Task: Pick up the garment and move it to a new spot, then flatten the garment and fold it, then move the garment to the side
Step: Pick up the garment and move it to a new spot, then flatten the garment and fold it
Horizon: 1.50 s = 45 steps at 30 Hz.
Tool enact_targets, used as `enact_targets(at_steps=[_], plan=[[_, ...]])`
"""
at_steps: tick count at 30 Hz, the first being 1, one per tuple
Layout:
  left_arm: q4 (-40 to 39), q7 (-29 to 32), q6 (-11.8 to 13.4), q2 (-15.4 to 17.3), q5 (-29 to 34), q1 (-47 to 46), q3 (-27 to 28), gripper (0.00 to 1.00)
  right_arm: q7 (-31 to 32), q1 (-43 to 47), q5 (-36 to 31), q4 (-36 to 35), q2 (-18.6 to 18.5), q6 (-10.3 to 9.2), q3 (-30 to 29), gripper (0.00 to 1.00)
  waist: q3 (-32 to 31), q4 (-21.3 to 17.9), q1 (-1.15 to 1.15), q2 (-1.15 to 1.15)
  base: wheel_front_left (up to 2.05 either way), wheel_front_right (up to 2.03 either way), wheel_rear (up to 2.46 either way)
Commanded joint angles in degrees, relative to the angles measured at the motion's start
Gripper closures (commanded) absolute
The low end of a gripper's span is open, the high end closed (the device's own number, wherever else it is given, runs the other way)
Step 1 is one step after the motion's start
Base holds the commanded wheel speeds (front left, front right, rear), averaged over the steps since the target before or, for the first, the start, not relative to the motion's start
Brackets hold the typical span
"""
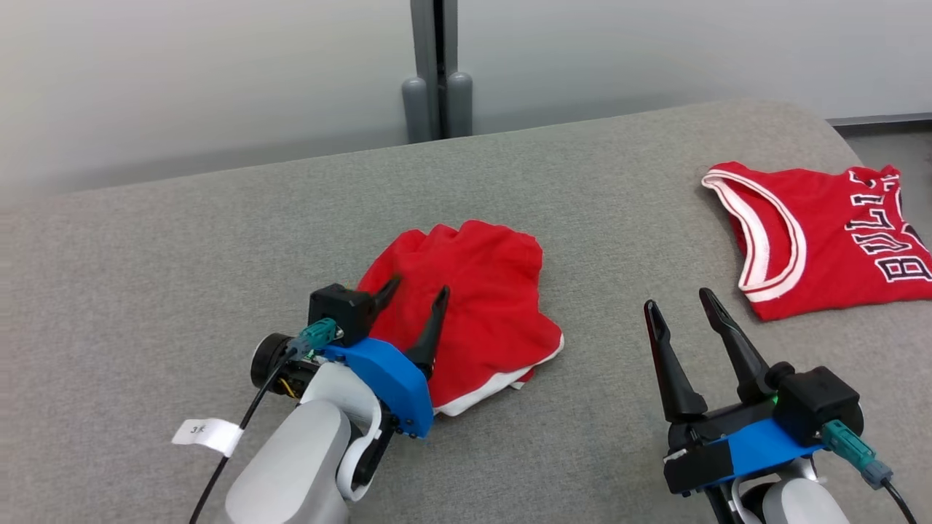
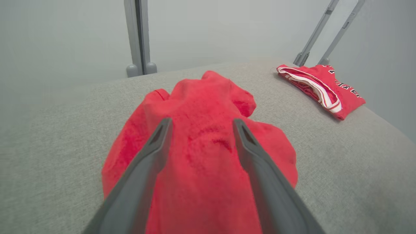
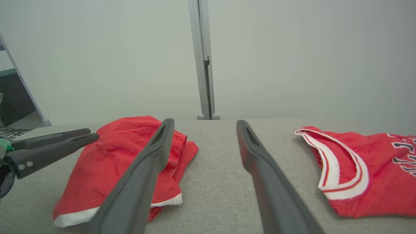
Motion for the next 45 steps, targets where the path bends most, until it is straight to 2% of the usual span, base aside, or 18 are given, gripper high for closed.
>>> enact_targets(at_steps=[1,4,9,13,21,29,38,45], plan=[[-0.37,-0.92,-0.02,0.07,-0.53,-0.54,0.39,0.00,0.24,0.28,-0.07,-0.15,0.04,0.00,-0.11,0.00,0.11,0.59,0.00,0.00,0.00,0.00,0.00],[-2.65,-4.58,-0.76,0.26,-1.89,0.23,1.55,0.00,0.30,0.67,-0.22,-0.52,0.02,0.00,-0.69,0.00,-0.40,2.39,0.00,0.00,0.00,0.00,0.00],[-6.42,-9.27,-1.09,2.43,-3.62,2.93,3.63,0.00,0.66,1.55,-0.23,-0.94,0.02,0.00,-1.53,0.00,-1.28,5.41,0.00,0.00,0.00,0.00,0.00],[-9.51,-12.49,-0.24,3.87,-4.91,5.97,7.09,0.00,0.81,2.15,0.19,-1.23,0.01,0.00,-2.54,0.00,-1.72,7.39,0.00,0.00,0.00,0.00,0.00],[-14.52,-14.01,2.29,6.93,-1.81,12.98,13.93,0.00,1.39,3.27,0.69,-0.81,0.00,0.00,-5.29,0.00,-2.55,9.61,0.00,0.00,0.00,0.00,0.00],[-17.43,-14.00,3.59,7.91,1.43,19.10,20.02,0.00,1.69,4.49,1.61,1.28,0.02,0.00,-7.66,0.00,-3.66,9.81,0.00,0.00,0.00,0.00,0.00],[-16.16,-14.01,3.43,8.82,2.50,23.36,22.16,0.00,1.66,5.94,2.40,3.29,0.01,0.00,-9.21,0.00,-4.52,9.03,0.00,0.00,0.00,0.00,0.00],[-16.60,-14.01,3.69,8.27,2.67,24.14,23.09,0.00,1.78,5.91,2.49,3.30,0.01,0.00,-9.42,0.00,-4.38,8.64,0.00,0.00,0.00,0.00,0.00]])
